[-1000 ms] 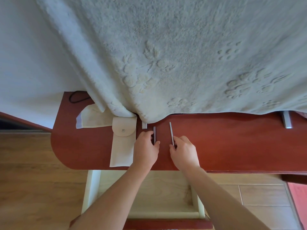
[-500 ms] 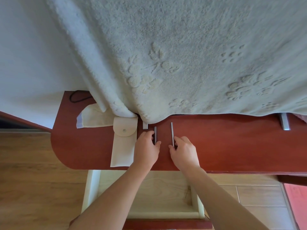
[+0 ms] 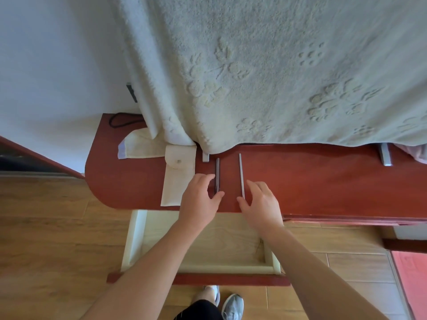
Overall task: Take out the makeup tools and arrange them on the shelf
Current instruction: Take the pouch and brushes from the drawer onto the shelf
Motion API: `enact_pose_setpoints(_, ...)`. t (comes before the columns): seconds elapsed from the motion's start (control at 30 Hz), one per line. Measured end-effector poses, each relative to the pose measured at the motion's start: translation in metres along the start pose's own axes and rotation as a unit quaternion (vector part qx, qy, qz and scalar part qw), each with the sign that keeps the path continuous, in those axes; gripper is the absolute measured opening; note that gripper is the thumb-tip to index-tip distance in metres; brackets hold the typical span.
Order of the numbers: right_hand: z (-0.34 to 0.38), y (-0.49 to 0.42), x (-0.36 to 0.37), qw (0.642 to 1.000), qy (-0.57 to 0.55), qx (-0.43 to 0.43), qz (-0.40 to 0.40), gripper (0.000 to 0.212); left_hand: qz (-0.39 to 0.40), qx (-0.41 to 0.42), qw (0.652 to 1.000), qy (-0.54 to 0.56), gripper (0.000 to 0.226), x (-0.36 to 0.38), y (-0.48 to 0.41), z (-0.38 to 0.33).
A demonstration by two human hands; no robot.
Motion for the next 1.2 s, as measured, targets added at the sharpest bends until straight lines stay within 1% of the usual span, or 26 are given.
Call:
enact_pose_setpoints(0.13,-0.001,0.039,-0.004,0.999,0.023,-0.044,-0.003,0.051,0.01,0.021,1.0,-0.012,0.049,-0.02,0.044,0.005)
enact_pose_setpoints(0.2,-0.003,0.063,0.0,0.997,0.044,-0.068,0.004,0.05,0.018,0.022,0.999,-0.032,0.048,-0.029,0.069,0.013)
enact_pose_setpoints(0.27,-0.004,0.088,0.008,0.995,0.051,-0.091,0.006,0.045,0.031,0.014,0.998,-0.054,0.048,-0.036,0.095,0.023)
enact_pose_setpoints(0.33,-0.003,0.112,0.017,0.992,0.061,-0.113,0.017,0.04,0.05,0.005,0.995,-0.081,0.049,-0.042,0.12,0.035)
enact_pose_setpoints(0.43,-0.001,0.147,0.03,0.985,0.076,-0.149,0.043,0.042,0.091,0.0,0.988,-0.123,0.051,-0.049,0.154,0.054)
enact_pose_setpoints(0.53,-0.003,0.172,0.043,0.978,0.094,-0.177,0.058,0.038,0.121,0.002,0.98,-0.161,0.051,-0.057,0.181,0.071)
enact_pose_setpoints(0.67,-0.008,0.187,0.056,0.973,0.122,-0.185,0.056,0.026,0.14,0.009,0.968,-0.207,0.045,-0.062,0.199,0.089)
enact_pose_setpoints(0.77,-0.009,0.19,0.059,0.973,0.133,-0.185,0.042,0.019,0.136,0.002,0.967,-0.216,0.037,-0.063,0.204,0.096)
enact_pose_setpoints(0.9,-0.008,0.187,0.061,0.974,0.134,-0.175,0.043,0.017,0.125,0.006,0.968,-0.217,0.032,-0.062,0.204,0.099)
enact_pose_setpoints(1.07,-0.005,0.177,0.059,0.973,0.144,-0.175,0.049,0.017,0.119,0.004,0.971,-0.209,0.033,-0.062,0.197,0.102)
enact_pose_setpoints(1.2,-0.001,0.158,0.057,0.974,0.152,-0.157,0.053,0.016,0.117,0.005,0.971,-0.207,0.033,-0.063,0.177,0.1)
Point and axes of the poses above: each hand's wrist, its own y-axis away from the middle knuckle, its own x-axis out of the palm, z = x × y, the point moved 2 cm from there along -y, towards the middle knuckle, and after that the axes turned 13 degrees about y, right-handed, at the moved point
